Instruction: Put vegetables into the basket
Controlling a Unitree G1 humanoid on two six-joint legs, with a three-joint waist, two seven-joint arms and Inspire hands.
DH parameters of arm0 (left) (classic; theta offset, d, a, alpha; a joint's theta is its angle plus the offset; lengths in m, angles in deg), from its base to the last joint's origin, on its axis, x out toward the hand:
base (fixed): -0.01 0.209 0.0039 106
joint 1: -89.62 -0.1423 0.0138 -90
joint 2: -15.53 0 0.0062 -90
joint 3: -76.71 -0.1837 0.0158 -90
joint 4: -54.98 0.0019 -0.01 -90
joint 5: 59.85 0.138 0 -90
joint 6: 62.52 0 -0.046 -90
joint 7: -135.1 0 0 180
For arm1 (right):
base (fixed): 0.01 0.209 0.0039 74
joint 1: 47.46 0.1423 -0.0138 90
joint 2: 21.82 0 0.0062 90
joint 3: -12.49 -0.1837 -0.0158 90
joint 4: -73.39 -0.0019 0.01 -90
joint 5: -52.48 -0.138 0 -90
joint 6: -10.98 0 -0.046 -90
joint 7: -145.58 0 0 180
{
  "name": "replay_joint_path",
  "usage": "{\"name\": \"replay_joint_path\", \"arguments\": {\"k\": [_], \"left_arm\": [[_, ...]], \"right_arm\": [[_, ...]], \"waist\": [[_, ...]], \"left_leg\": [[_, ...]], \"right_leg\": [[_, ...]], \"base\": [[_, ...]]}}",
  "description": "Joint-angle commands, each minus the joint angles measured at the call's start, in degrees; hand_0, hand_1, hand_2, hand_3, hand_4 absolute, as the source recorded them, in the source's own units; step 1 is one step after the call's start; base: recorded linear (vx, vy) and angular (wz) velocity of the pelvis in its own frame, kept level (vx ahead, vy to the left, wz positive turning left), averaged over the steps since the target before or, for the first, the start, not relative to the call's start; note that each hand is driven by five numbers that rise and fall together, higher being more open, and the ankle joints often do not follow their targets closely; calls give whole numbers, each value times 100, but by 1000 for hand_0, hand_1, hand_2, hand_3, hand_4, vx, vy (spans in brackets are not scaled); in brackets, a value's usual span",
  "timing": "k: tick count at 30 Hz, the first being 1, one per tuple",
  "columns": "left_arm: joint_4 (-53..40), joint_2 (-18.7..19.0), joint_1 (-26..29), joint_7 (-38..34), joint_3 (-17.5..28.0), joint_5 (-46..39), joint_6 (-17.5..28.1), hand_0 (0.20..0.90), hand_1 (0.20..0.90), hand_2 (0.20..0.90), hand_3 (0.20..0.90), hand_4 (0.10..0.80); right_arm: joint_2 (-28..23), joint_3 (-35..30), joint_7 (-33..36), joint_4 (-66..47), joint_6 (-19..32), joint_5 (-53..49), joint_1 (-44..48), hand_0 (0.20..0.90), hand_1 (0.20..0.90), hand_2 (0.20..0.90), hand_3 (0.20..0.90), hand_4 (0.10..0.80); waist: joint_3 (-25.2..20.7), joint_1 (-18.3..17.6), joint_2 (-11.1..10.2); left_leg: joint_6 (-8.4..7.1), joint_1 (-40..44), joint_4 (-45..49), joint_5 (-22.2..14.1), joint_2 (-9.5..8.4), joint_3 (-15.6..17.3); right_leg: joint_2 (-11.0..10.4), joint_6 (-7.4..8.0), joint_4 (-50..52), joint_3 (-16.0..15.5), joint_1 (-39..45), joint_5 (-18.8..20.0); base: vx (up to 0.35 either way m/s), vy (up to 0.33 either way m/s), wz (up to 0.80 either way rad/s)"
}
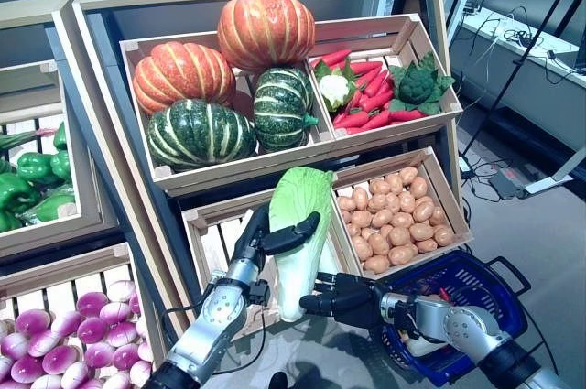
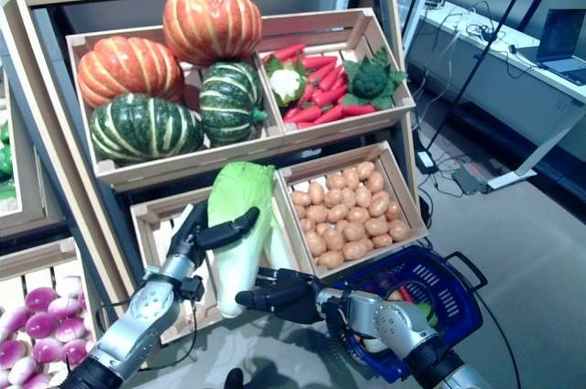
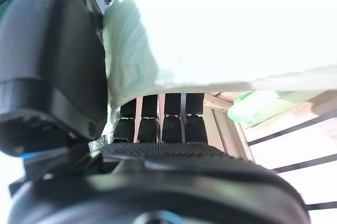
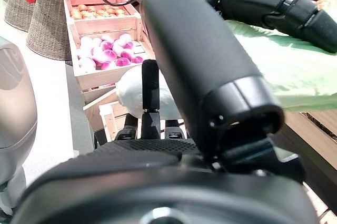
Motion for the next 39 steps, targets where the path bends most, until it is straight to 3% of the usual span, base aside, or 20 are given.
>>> {"name": "replay_joint_path", "arguments": {"k": [1,7,11,13,14,32,33,34,35,39], "left_arm": [[-445,-558,1335,277,-113,-828,1005,300,300,300,300,400],[-437,-803,1239,751,-216,-1864,841,300,300,300,300,400],[-418,-919,1211,900,-271,-1978,786,300,300,300,300,400],[-411,-941,1211,934,-288,-2038,774,300,300,300,300,400],[-386,-960,1212,979,-301,-2066,769,300,300,300,300,400],[-322,-931,1257,1147,-405,-2028,544,300,300,300,300,400],[-316,-935,1256,1141,-414,-2026,537,385,385,385,385,456],[-327,-925,1258,1133,-405,-2006,527,728,728,728,728,685],[-327,-902,1267,1164,-399,-1976,519,900,900,900,900,800],[-401,-833,1258,1177,-343,-1863,526,900,900,900,900,800]], "right_arm": [[834,406,-717,-654,240,-763,467,900,900,900,900,800],[1049,380,-602,-719,395,-1097,467,900,900,900,900,800],[1181,377,-500,-705,391,-1073,447,900,900,900,900,800],[1225,385,-529,-692,382,-1038,433,695,695,695,695,664],[1229,399,-503,-678,426,-1063,429,300,300,300,300,400],[1203,320,-575,-614,670,-1175,408,300,300,300,300,400],[1218,312,-550,-613,726,-1219,405,300,300,300,300,400],[1210,306,-525,-626,763,-1272,402,300,300,300,300,400],[1209,281,-492,-630,828,-1305,395,300,300,300,300,400],[1171,125,-494,-664,1052,-1262,341,300,300,300,300,400]], "waist": [[-286,72,-89],[-289,63,-76],[-295,54,-63],[-301,53,-61],[-302,53,-59],[-320,26,-28],[-322,25,-26],[-323,23,-25],[-325,20,-23],[-307,2,-7]], "left_leg": [[120,286,11,-492,69,-8],[134,286,11,-499,71,19],[139,286,11,-499,74,32],[143,285,11,-499,73,36],[142,288,11,-504,76,42],[150,281,11,-495,78,31],[149,277,11,-495,73,27],[147,284,11,-501,75,32],[151,288,11,-506,75,35],[154,291,11,-501,75,47]], "right_leg": [[-172,-320,252,82,-272,293],[-180,-316,273,94,-290,293],[-188,-315,271,97,-292,301],[-185,-315,266,108,-293,302],[-184,-317,261,111,-288,302],[-170,-323,257,136,-299,311],[-170,-318,252,139,-300,316],[-170,-317,256,140,-299,308],[-171,-316,264,141,-299,303],[-168,-315,283,170,-308,298]], "base": [[0,0,0],[0,0,0],[0,0,0],[0,0,0],[0,0,0],[0,0,0],[0,0,0],[0,0,0],[0,0,0],[0,0,0]]}}
